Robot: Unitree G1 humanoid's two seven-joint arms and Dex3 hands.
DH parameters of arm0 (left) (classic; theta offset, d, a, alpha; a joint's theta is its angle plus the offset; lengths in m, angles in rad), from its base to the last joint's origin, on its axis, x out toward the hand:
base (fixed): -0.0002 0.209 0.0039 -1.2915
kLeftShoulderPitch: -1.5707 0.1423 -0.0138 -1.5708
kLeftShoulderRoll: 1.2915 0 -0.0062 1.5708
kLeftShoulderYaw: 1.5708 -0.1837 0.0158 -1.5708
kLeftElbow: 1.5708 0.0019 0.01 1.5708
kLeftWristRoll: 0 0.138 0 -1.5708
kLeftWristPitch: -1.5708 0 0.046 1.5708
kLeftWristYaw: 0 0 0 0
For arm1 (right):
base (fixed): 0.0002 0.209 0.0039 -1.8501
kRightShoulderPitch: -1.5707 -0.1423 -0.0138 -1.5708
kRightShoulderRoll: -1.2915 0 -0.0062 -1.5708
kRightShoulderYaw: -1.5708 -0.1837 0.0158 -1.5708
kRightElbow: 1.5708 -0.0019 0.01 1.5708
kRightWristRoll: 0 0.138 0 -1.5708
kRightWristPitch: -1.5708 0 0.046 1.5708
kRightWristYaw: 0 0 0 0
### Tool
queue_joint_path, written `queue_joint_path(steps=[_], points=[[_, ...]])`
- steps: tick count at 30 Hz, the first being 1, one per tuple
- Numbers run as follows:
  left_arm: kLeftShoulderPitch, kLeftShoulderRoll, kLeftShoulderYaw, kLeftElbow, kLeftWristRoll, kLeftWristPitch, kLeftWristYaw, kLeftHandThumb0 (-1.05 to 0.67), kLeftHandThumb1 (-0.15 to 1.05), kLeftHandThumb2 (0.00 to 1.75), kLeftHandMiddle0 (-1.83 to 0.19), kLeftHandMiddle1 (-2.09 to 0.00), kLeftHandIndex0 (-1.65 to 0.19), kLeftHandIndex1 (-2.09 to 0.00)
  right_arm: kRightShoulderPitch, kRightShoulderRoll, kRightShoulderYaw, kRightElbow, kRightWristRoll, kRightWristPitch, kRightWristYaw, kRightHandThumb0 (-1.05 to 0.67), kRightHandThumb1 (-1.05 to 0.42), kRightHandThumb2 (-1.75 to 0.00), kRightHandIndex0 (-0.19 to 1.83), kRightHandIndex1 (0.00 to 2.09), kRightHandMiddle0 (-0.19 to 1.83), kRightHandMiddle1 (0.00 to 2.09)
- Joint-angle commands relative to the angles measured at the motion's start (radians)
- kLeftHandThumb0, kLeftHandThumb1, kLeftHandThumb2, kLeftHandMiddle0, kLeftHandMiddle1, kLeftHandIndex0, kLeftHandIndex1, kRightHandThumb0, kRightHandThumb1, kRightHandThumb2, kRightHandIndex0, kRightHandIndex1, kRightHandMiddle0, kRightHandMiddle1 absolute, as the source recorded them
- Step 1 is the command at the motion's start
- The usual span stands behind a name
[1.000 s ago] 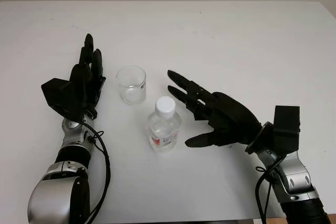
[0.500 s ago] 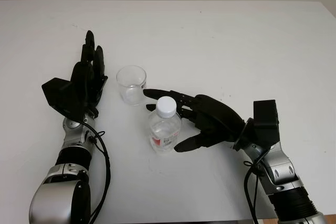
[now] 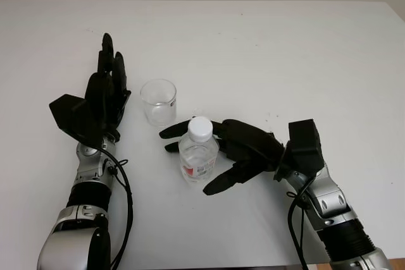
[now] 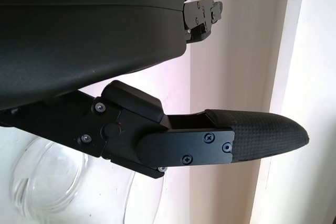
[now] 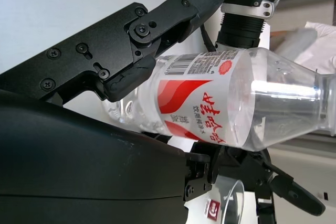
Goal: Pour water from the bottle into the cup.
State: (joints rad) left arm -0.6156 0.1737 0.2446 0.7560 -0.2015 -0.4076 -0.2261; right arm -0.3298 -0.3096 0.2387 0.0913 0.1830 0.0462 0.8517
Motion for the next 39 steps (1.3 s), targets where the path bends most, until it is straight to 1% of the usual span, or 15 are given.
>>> queue_joint_path(steps=[1,4,6,7,8,10,12,13,14,16,19,22,28,36,39], points=[[0.025,0.0,-0.003,-0.044,0.002,0.009,0.008,-1.03,1.05,0.56,0.16,0.0,0.18,0.0,-0.014,0.01,0.014,0.002,-0.011,-0.013,0.003,-0.84,-0.76,-0.05,0.33,0.65,0.03,1.01],[0.04,-0.003,-0.007,-0.081,0.001,0.03,0.019,-1.01,1.05,0.57,0.17,0.0,0.19,0.0,-0.011,0.025,0.021,0.009,-0.026,-0.026,-0.01,-0.8,-0.78,-0.06,0.3,1.05,0.09,1.25],[0.05,-0.008,-0.007,-0.108,-0.001,0.047,0.031,-1.01,1.05,0.57,0.17,-0.01,0.18,0.0,-0.004,0.038,0.029,0.009,-0.047,-0.04,-0.035,-0.75,-0.79,-0.06,0.34,1.24,0.15,1.36],[0.054,-0.01,-0.008,-0.12,-0.004,0.054,0.032,-1.0,1.05,0.57,0.16,-0.02,0.17,-0.01,0.002,0.045,0.033,0.006,-0.059,-0.049,-0.052,-0.69,-0.82,-0.06,0.45,1.51,0.28,1.54],[0.058,-0.011,-0.008,-0.131,-0.005,0.061,0.034,-1.0,1.05,0.57,0.16,-0.02,0.17,0.0,0.009,0.051,0.038,-0.003,-0.074,-0.054,-0.072,-0.67,-0.84,-0.06,0.52,1.65,0.36,1.64],[0.066,-0.012,-0.009,-0.15,-0.006,0.072,0.031,-0.99,1.05,0.57,0.17,-0.02,0.17,0.0,0.024,0.063,0.046,-0.013,-0.101,-0.077,-0.109,-0.64,-0.87,-0.06,0.72,1.91,0.55,1.85],[0.07,-0.01,-0.01,-0.16,-0.006,0.077,0.024,-0.98,1.05,0.57,0.18,-0.02,0.18,0.0,0.038,0.076,0.047,-0.016,-0.113,-0.095,-0.138,-0.61,-0.89,-0.06,0.97,2.05,0.7,2.0],[0.072,-0.009,-0.011,-0.164,-0.005,0.077,0.023,-0.98,1.05,0.58,0.18,-0.02,0.19,0.0,0.047,0.08,0.048,-0.019,-0.122,-0.106,-0.153,-0.6,-0.9,-0.06,1.05,2.07,0.74,2.05],[0.073,-0.008,-0.011,-0.167,-0.003,0.078,0.023,-0.97,1.05,0.58,0.18,-0.02,0.19,0.0,0.053,0.082,0.048,-0.021,-0.129,-0.113,-0.162,-0.57,-0.96,-0.07,1.29,2.08,0.98,2.08],[0.075,-0.006,-0.012,-0.172,0.0,0.077,0.022,-0.96,1.05,0.59,0.19,-0.03,0.19,0.0,0.066,0.087,0.049,-0.024,-0.149,-0.149,-0.191,-0.55,-1.02,-0.13,1.53,2.09,1.22,2.09],[0.079,-0.008,-0.011,-0.19,-0.008,0.089,0.019,-0.95,1.05,0.6,0.19,-0.03,0.19,0.0,0.079,0.078,0.037,-0.072,-0.189,-0.144,-0.242,-0.51,-1.04,-0.34,1.74,2.09,1.37,2.09],[0.083,-0.008,-0.011,-0.204,-0.007,0.098,0.019,-0.93,1.05,0.6,0.19,-0.03,0.19,0.0,0.084,0.079,0.01,-0.086,-0.178,-0.143,-0.268,-0.49,-1.05,-0.42,1.77,2.09,1.42,2.09],[0.085,-0.012,-0.01,-0.228,-0.011,0.127,0.026,-0.93,1.05,0.59,0.19,-0.04,0.19,0.0,0.063,0.093,-0.066,-0.08,-0.155,-0.175,-0.35,-0.46,-1.05,-0.44,1.83,2.09,1.59,2.09],[0.095,-0.019,-0.012,-0.264,-0.016,0.147,0.031,-0.9,1.05,0.59,0.18,-0.03,0.19,0.0,-0.079,0.065,-0.192,0.046,-0.167,-0.2,-0.467,-0.47,-1.05,-0.46,1.83,2.09,1.66,2.09],[0.1,-0.02,-0.013,-0.279,-0.016,0.159,0.033,-0.9,1.05,0.59,0.19,-0.03,0.19,0.0,-0.163,0.045,-0.225,0.138,-0.203,-0.215,-0.527,-0.43,-1.05,-0.43,1.61,2.09,1.36,2.09]])
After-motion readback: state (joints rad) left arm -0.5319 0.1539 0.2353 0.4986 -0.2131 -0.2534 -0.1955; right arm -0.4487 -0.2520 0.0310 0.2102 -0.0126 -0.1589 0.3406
